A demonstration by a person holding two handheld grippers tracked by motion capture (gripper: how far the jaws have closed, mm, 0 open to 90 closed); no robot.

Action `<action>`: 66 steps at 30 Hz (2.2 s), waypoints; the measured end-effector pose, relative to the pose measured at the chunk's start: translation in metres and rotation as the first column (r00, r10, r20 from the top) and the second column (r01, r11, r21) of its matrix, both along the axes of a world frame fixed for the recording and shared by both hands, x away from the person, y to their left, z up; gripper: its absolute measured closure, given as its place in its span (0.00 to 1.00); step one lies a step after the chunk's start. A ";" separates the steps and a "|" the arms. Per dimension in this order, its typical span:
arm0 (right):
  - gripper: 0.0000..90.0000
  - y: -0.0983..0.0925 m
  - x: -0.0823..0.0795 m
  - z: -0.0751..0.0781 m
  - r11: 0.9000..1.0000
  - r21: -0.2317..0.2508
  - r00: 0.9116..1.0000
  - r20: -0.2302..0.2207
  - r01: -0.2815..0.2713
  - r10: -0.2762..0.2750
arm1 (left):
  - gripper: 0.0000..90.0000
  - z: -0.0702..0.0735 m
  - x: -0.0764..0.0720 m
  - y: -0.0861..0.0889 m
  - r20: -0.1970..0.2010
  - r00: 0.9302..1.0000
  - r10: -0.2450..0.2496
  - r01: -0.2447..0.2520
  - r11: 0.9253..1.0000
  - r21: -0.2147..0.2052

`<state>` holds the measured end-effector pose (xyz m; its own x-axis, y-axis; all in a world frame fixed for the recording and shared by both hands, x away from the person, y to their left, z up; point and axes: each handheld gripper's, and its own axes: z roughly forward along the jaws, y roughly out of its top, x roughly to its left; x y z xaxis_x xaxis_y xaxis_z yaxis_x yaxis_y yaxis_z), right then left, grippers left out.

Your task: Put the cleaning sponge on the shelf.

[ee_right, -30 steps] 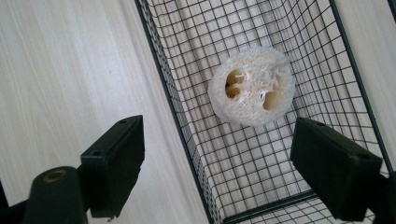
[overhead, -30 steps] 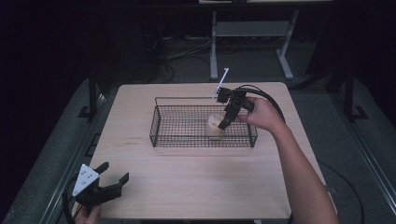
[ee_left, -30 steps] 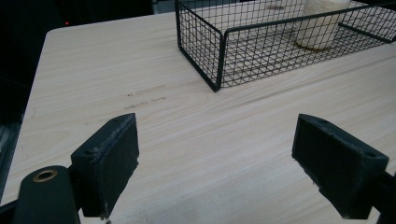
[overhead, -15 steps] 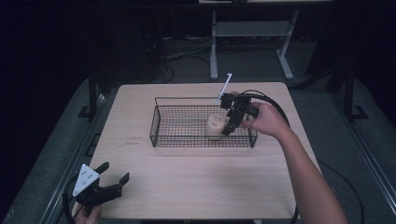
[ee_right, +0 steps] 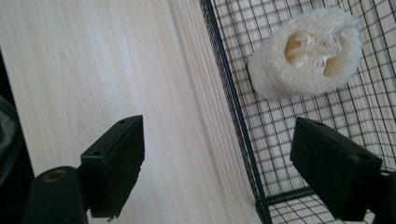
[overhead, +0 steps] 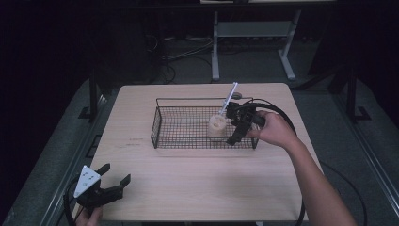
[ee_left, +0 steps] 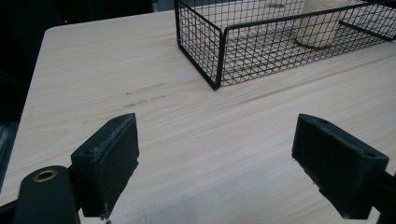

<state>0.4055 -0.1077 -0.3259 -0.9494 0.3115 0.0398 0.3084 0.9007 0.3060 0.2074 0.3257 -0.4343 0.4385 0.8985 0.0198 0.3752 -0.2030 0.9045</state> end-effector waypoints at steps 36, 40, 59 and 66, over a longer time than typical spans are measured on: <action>0.19 -0.030 -0.032 -0.025 1.000 0.016 1.000 -0.015 0.016 -0.015 | 0.16 -0.001 0.000 -0.003 -0.001 1.000 -0.007 0.007 1.000 0.009; 0.19 -0.034 -0.036 -0.026 0.999 0.027 1.000 -0.014 0.019 -0.018 | 0.16 0.000 0.000 -0.003 0.001 1.000 -0.009 0.009 1.000 0.012; 0.19 -0.051 -0.049 -0.040 0.999 0.025 0.999 -0.015 0.037 -0.037 | 0.16 0.000 0.000 -0.003 0.000 1.000 -0.008 0.008 1.000 0.013; 0.19 -0.058 -0.054 -0.046 0.998 0.035 0.999 -0.017 0.048 -0.048 | 0.16 0.000 -0.001 -0.003 0.000 1.000 -0.009 0.009 1.000 0.014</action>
<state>0.3516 -0.1654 -0.3722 -0.9326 0.3548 0.0666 0.3560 0.8734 0.3324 0.2067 0.3228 -0.4348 0.4466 0.8942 0.0322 0.3728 -0.2186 0.9018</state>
